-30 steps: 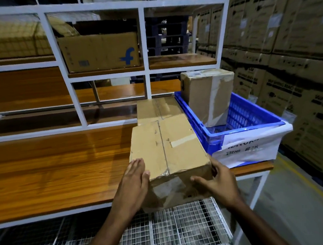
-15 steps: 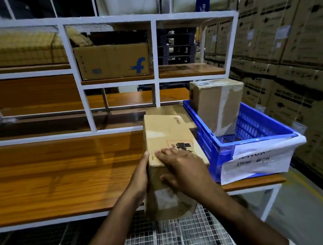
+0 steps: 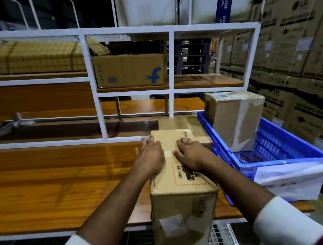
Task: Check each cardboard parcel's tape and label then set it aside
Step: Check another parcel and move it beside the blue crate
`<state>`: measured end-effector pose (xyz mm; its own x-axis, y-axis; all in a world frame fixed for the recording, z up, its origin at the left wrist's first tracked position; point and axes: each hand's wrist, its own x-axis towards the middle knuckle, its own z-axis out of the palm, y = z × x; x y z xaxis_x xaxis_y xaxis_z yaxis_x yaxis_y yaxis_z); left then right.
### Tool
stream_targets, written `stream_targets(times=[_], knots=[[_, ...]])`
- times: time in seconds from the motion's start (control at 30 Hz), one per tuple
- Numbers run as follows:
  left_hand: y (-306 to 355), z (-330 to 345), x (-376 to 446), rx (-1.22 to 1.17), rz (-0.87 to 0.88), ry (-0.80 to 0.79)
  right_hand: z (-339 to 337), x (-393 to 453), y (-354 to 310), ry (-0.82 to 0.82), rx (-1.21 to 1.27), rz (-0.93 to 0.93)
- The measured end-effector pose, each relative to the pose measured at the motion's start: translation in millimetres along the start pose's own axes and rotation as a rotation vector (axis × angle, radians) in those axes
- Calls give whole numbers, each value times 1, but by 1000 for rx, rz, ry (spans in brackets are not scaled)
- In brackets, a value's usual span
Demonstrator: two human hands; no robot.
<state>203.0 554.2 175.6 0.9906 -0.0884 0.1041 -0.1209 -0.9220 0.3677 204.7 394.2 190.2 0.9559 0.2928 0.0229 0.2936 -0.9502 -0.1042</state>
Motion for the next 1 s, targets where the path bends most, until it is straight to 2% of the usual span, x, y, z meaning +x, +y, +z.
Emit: stream_targets(times=[0.07,0.2,0.47,0.67,0.8,1.0], knots=[[5,0,19,122,96,-31,2,21,3,-25,-34,-8],[12,-4,54,184,196,-84,-3,57,6,-35,-18,-48],[10,-4,62,179,200,-66,3,67,15,36,12,-107],[1,-16,47,216,168,-77,-10,60,27,-32,-55,39],[-12,-11,38,163,208,-63,0,47,31,38,-38,-19],[-4,-15,30,146,176,-53,-11,38,26,23,-7,-50]])
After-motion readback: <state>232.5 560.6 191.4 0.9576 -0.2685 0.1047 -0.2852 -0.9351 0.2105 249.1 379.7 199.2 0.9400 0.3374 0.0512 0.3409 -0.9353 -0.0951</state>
